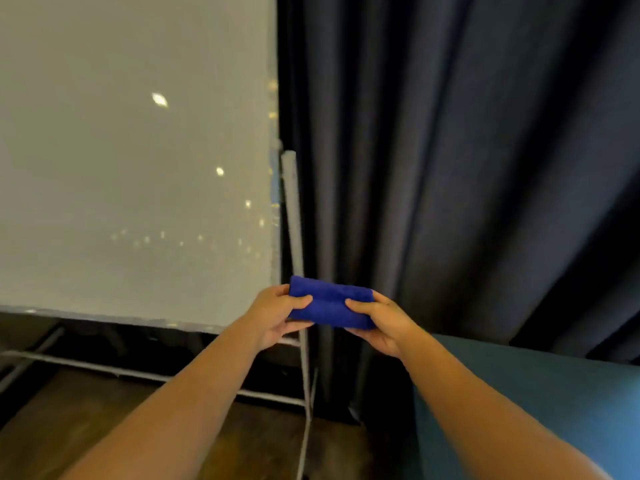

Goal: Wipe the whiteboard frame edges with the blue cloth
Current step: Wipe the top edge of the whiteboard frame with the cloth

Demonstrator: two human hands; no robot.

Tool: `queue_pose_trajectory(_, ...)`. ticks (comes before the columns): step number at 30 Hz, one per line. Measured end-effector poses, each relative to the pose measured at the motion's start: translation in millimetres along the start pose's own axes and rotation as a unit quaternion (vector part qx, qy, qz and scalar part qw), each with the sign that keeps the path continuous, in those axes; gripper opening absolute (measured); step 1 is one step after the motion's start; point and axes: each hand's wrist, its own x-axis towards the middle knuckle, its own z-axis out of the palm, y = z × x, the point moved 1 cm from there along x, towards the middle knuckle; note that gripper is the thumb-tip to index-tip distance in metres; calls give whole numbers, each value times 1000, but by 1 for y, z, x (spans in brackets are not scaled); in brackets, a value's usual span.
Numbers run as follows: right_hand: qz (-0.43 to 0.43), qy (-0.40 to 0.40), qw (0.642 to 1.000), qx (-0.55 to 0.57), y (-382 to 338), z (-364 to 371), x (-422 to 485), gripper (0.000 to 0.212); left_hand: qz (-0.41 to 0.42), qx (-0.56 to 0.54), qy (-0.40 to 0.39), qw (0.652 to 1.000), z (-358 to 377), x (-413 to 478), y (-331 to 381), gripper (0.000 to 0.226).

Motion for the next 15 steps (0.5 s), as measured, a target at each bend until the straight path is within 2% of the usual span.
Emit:
queue_pose_trajectory(3,-69,-82,993,-58,-44,101,5,26,77,-4,52,996,-67,-45,76,26)
queue_pose_trajectory(7,-166,-163,962,-142,-111,207,-8,32,166,9,119,979,-134,-97,160,27)
queue_pose_trajectory(11,-247,-194,926,-208,-165,275,-15,27,233,8,141,962,-175,-119,223,36)
queue_pose_trajectory(15,-317,-177,890,-276,-214,332,-6,23,286,3,160,945,-203,-111,278,39)
